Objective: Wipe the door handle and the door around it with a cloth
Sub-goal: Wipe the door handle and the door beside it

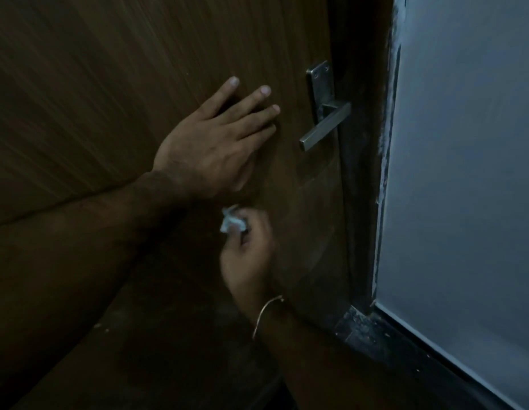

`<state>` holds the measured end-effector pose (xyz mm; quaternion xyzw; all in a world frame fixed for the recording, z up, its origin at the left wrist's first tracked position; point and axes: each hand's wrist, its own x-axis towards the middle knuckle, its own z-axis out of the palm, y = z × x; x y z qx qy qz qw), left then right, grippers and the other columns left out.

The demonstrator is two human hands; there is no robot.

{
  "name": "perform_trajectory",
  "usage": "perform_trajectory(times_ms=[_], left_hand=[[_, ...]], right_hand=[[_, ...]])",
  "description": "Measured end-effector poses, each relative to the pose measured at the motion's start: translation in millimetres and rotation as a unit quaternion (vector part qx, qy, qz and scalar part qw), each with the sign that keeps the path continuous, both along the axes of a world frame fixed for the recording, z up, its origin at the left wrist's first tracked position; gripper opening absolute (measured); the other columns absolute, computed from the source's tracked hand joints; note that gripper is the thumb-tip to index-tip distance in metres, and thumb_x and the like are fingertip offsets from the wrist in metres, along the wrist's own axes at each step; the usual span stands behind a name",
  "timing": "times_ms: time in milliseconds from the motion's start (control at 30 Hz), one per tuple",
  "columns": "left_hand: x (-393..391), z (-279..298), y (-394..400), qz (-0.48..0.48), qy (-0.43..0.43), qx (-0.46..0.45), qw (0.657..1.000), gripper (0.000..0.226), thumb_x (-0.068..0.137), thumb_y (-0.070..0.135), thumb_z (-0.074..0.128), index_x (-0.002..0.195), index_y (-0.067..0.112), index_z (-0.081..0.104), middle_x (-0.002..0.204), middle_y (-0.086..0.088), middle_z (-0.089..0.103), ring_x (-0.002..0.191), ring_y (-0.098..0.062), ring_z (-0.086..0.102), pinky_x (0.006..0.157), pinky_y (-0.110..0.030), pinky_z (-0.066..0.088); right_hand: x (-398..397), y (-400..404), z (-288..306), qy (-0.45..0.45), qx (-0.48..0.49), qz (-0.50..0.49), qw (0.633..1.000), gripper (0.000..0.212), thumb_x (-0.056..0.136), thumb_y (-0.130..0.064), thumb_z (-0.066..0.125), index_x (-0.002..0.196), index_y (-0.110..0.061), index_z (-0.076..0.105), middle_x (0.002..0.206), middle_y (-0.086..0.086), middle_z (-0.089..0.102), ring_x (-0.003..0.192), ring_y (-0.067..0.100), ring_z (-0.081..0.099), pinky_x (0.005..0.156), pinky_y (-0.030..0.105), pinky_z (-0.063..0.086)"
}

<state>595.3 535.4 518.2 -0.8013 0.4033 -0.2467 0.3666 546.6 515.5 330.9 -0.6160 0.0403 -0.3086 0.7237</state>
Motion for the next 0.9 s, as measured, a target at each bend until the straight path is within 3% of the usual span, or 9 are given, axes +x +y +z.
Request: perform_trajectory(times_ms=[67,133,233,333,433,500,600,733,900], left_hand=[[-0.4,1.2,-0.2,0.022,-0.006,0.029,0.999,0.053,0.097,0.038,0.041,0.145,0.014,0.041,0.159,-0.008,0.027,0.150,-0.027,0.007,0.120,-0.054,0.005],[-2.2,2.7,1.2,0.050,-0.015,0.049,0.997,0.056,0.098,0.042,0.037,0.148,0.019,0.035,0.161,-0.005,0.020,0.150,-0.025,0.001,0.120,-0.053,0.003],[-3.6,-0.9,-1.0,0.062,0.000,0.055,0.997,0.057,0.097,0.044,0.033,0.148,0.020,0.034,0.161,-0.004,0.019,0.150,-0.024,0.000,0.120,-0.052,0.001],[-2.8,-1.6,-8.1,0.041,0.023,-0.028,0.999,0.056,0.095,0.041,0.038,0.144,0.015,0.042,0.158,-0.008,0.028,0.150,-0.027,0.008,0.120,-0.053,0.004],[-8.8,-6.2,-23.4,-0.001,0.091,-0.170,0.981,0.051,0.092,0.031,0.047,0.138,0.011,0.049,0.150,-0.011,0.042,0.144,-0.027,0.027,0.116,-0.049,0.022],[-10.2,-13.9,-39.5,-0.006,0.135,-0.233,0.963,0.049,0.091,0.031,0.047,0.137,0.013,0.050,0.139,-0.009,0.052,0.130,-0.023,0.044,0.104,-0.040,0.034],[-5.4,-27.0,-65.3,0.065,0.198,-0.325,0.923,0.050,0.092,0.041,0.045,0.138,0.021,0.048,0.126,-0.001,0.056,0.112,-0.015,0.050,0.091,-0.029,0.038],[1.7,-34.1,-87.2,0.137,0.225,-0.361,0.895,0.044,0.095,0.033,0.054,0.138,0.023,0.047,0.128,0.001,0.053,0.112,-0.012,0.051,0.091,-0.026,0.043],[7.7,-20.0,-104.6,0.193,0.250,-0.355,0.880,0.031,0.097,0.020,0.052,0.129,0.019,0.054,0.123,-0.003,0.054,0.108,-0.016,0.053,0.089,-0.028,0.046]], right_hand=[[-10.9,-4.0,-16.4,0.010,0.007,0.028,1.000,0.024,0.086,0.002,0.058,0.098,-0.018,0.064,0.100,-0.004,0.063,0.093,0.002,0.061,0.081,0.015,0.048],[21.8,-35.1,-27.0,0.109,0.104,-0.059,0.987,0.021,0.088,0.006,0.057,0.101,-0.006,0.066,0.099,0.005,0.067,0.094,0.017,0.064,0.082,0.020,0.050],[90.9,-101.3,-6.3,0.173,0.207,-0.162,0.949,0.023,0.089,0.004,0.057,0.107,-0.005,0.068,0.106,0.008,0.067,0.099,0.022,0.064,0.072,0.007,0.044],[90.7,-106.2,2.3,0.120,0.080,-0.117,0.983,0.026,0.090,-0.007,0.061,0.110,-0.021,0.068,0.112,-0.004,0.064,0.096,-0.002,0.059,0.073,0.000,0.043],[72.6,-109.1,-13.8,0.158,0.046,-0.110,0.980,0.027,0.093,-0.012,0.060,0.119,-0.019,0.067,0.116,-0.004,0.065,0.106,0.007,0.060,0.073,0.003,0.038],[88.9,-120.2,-3.6,0.178,0.053,-0.132,0.974,0.030,0.094,-0.011,0.058,0.124,-0.012,0.064,0.122,0.001,0.063,0.109,0.009,0.057,0.073,-0.002,0.034],[101.8,-131.6,25.2,0.110,-0.026,-0.104,0.988,0.028,0.093,-0.006,0.058,0.120,-0.007,0.067,0.123,0.000,0.061,0.106,0.004,0.052,0.075,-0.009,0.031],[105.5,-166.8,27.7,0.183,0.015,-0.103,0.978,0.024,0.089,-0.007,0.065,0.112,-0.006,0.071,0.110,0.009,0.071,0.100,0.019,0.065,0.078,0.010,0.041],[118.1,-186.1,63.9,0.144,-0.005,-0.112,0.983,0.020,0.088,-0.006,0.064,0.103,-0.012,0.074,0.099,0.002,0.073,0.087,0.012,0.063,0.078,0.020,0.048]])
